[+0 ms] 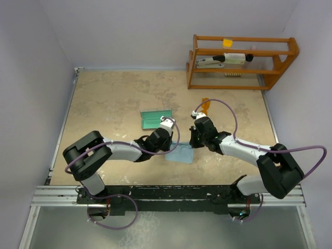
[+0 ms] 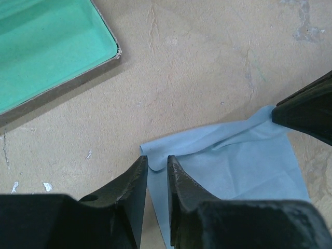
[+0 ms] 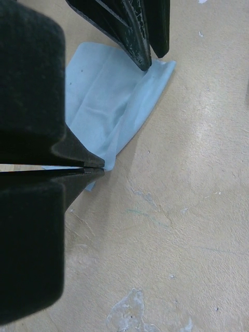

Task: Organize the sunglasses
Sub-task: Fold the glasses cleaning cloth at the center of the board.

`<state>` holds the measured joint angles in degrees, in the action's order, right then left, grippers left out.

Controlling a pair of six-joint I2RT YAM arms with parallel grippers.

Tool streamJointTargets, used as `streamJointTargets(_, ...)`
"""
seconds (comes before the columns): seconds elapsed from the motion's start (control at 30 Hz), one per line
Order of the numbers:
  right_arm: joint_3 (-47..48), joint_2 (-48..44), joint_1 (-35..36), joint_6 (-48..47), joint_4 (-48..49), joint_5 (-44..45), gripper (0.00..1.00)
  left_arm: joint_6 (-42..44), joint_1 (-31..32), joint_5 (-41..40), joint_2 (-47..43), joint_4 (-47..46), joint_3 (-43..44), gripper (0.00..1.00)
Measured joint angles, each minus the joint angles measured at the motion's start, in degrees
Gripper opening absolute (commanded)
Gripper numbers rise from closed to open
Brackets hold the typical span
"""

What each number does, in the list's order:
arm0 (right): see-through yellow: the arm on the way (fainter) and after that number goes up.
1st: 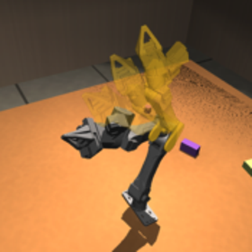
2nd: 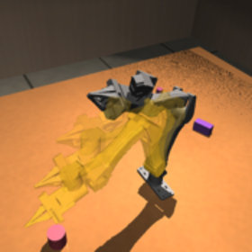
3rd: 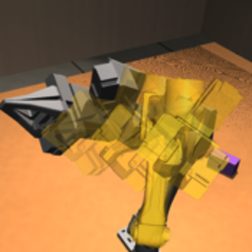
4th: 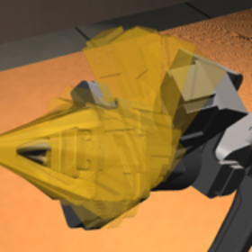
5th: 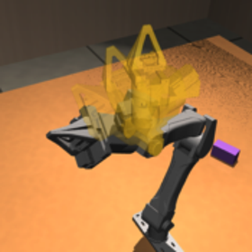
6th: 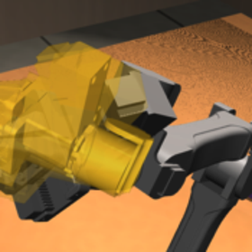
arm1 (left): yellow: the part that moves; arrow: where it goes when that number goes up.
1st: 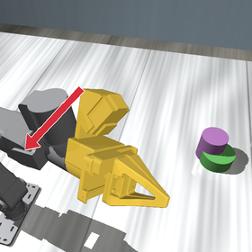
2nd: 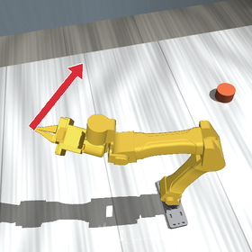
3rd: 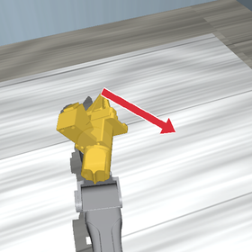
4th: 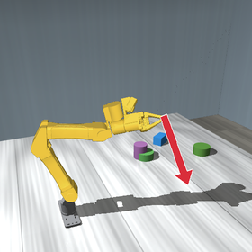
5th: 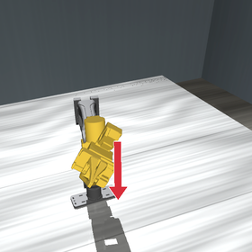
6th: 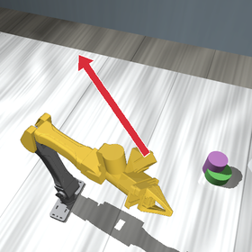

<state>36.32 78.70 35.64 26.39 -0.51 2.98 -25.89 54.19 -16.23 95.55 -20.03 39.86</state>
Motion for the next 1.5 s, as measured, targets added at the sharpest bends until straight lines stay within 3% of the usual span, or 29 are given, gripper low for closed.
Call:
streamJointTargets(0.9,0.0,0.8,0.0,0.3,0.1,0.0,0.00,1.6,1.0,1.9,-2.8,0.9,1.6,0.25)
streamJointTargets(1.5,0.0,0.8,0.0,0.6,0.1,0.0,0.00,4.5,1.0,1.2,1.4,2.4,3.0,0.25)
